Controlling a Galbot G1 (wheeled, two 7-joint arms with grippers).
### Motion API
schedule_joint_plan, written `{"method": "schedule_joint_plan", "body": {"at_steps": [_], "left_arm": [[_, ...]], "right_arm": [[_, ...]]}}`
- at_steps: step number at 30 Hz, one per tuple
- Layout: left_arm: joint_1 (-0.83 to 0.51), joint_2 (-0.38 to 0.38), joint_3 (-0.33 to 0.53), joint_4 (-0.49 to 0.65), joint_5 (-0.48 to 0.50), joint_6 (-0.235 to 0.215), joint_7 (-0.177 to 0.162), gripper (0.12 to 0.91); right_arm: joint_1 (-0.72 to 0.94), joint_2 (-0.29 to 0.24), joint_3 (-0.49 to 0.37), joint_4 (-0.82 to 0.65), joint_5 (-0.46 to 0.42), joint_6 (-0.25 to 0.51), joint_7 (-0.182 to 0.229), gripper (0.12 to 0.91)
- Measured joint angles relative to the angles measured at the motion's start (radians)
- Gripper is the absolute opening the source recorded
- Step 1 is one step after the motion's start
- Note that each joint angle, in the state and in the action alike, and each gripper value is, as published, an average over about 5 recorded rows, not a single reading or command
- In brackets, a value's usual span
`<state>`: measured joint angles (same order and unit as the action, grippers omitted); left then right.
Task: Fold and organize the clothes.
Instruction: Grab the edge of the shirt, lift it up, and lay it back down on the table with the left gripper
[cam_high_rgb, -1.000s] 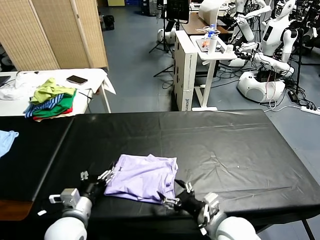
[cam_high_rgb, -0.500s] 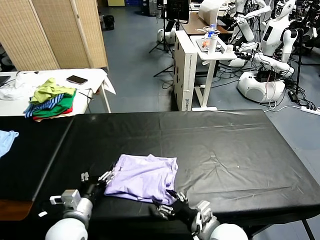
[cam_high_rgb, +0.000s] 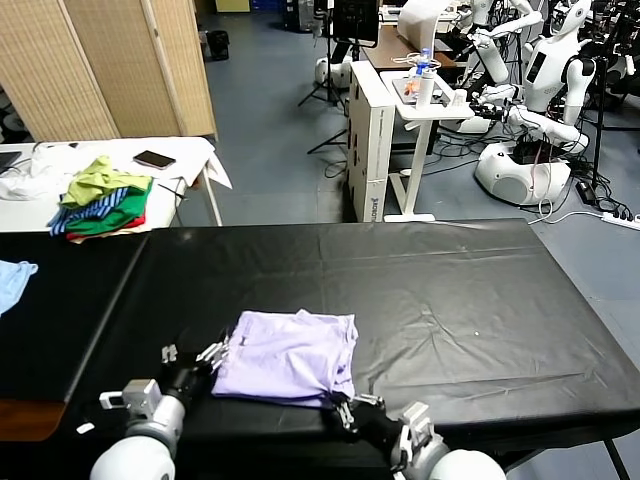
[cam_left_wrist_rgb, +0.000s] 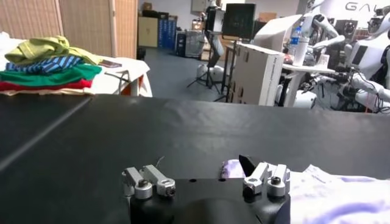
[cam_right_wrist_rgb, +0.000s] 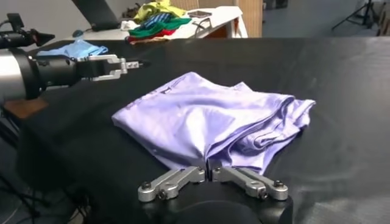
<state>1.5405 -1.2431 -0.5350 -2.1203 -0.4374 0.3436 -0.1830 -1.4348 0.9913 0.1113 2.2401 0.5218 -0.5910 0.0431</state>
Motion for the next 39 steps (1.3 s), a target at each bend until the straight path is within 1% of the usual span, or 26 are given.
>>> {"method": "schedule_joint_plan", "body": {"at_steps": [2,3,6,7,9,10,13,14,16,20,23,29,39], "left_arm": [[-0.001,-0.003,0.001,0.004,0.001,-0.002,0.004,0.907],[0.0,-0.006,0.001,0.006,0.002,-0.004,0.007,0.907],[0.003,-0.012,0.0,0.014,0.004,-0.012,0.021,0.907],[0.004,-0.015,-0.002,0.017,0.004,-0.017,0.026,0.907],[0.007,-0.022,-0.008,0.024,0.001,-0.025,0.035,0.907],[0.009,-0.027,-0.012,0.028,-0.003,-0.03,0.041,0.907],[0.015,-0.043,-0.021,0.041,-0.02,-0.049,0.063,0.907],[0.018,-0.049,-0.023,0.045,-0.031,-0.056,0.072,0.907],[0.023,-0.061,-0.025,0.052,-0.057,-0.068,0.091,0.907],[0.035,-0.081,-0.025,0.064,-0.116,-0.086,0.128,0.907],[0.04,-0.091,-0.023,0.072,-0.153,-0.093,0.147,0.907],[0.036,-0.101,-0.018,0.093,-0.197,-0.097,0.16,0.907],[0.034,-0.104,0.006,0.117,-0.24,-0.103,0.191,0.907]], "right_arm": [[-0.013,0.004,0.01,0.003,0.0,-0.002,0.003,0.185],[-0.02,0.005,0.015,0.006,0.0,-0.002,0.003,0.22],[-0.04,0.006,0.035,0.022,0.006,-0.002,0.004,0.384],[-0.048,0.005,0.044,0.03,0.01,-0.002,0.004,0.46],[-0.068,0.003,0.067,0.049,0.02,-0.001,0.003,0.574],[-0.08,0.003,0.081,0.061,0.024,0.0,0.002,0.65],[-0.12,0.009,0.128,0.093,0.033,0.01,0.002,0.809],[-0.133,0.012,0.145,0.101,0.035,0.014,0.002,0.847],[-0.153,0.021,0.178,0.108,0.041,0.024,0.006,0.887],[-0.171,0.039,0.242,0.106,0.057,0.034,0.018,0.905],[-0.171,0.043,0.279,0.104,0.072,0.035,0.026,0.907],[-0.168,0.045,0.319,0.101,0.081,0.035,0.034,0.907],[-0.163,0.052,0.331,0.098,0.078,0.035,0.036,0.907]]}}
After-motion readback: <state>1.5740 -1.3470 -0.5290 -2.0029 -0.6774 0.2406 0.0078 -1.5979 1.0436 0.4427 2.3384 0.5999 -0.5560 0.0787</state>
